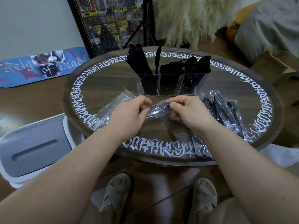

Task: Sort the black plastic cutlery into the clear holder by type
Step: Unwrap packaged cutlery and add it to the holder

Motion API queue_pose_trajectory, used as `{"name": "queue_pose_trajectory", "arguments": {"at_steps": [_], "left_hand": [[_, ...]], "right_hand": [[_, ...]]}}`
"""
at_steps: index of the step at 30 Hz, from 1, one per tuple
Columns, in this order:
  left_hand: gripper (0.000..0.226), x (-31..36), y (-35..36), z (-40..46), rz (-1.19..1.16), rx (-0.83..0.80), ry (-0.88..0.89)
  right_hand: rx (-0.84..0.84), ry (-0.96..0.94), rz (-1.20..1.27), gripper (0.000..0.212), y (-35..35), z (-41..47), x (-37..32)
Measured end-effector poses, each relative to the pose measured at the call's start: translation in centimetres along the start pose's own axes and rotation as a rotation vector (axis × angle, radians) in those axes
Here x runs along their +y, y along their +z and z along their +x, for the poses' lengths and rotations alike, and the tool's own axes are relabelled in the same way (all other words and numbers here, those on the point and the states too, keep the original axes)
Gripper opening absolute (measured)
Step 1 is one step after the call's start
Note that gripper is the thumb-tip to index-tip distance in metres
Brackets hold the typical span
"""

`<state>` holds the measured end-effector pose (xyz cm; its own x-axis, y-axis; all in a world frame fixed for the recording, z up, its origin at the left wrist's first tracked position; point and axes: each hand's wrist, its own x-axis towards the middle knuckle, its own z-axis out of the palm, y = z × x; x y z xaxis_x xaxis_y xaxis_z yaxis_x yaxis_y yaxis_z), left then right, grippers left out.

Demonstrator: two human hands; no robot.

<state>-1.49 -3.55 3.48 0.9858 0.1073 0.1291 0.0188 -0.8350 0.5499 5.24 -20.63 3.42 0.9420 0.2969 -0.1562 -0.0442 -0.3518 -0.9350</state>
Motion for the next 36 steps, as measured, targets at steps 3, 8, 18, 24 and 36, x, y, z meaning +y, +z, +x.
{"name": "queue_pose_trajectory", "arguments": {"at_steps": [3, 8, 18, 24, 36], "left_hand": [[0.027, -0.1, -0.1, -0.1, -0.045, 0.006, 0.005], [0.029, -1.0, -0.9, 0.1, -0.003, -0.038, -0.089], [0.024, -4.9, -2.6, 0.4, 0.226, 0.141, -0.272], [0.027, -7.4, -3.2, 0.2, 0.276, 0.165, -0.404], [0.039, -2.6, -1.4, 0.9, 0.021, 0.096, -0.275]], "right_hand": [[-0.032, 0.006, 0.071, 0.025, 0.2, 0.0, -0.2], [0.072, 0.032, 0.189, 0.020, 0.1, 0.2, -0.4], [0.359, 0.072, 0.320, 0.015, -1.0, 1.1, -0.2], [0.465, 0.067, 0.350, 0.018, -1.5, 1.1, 0.0], [0.448, 0.081, 0.562, 0.014, -0.9, 0.6, -0.8]]}}
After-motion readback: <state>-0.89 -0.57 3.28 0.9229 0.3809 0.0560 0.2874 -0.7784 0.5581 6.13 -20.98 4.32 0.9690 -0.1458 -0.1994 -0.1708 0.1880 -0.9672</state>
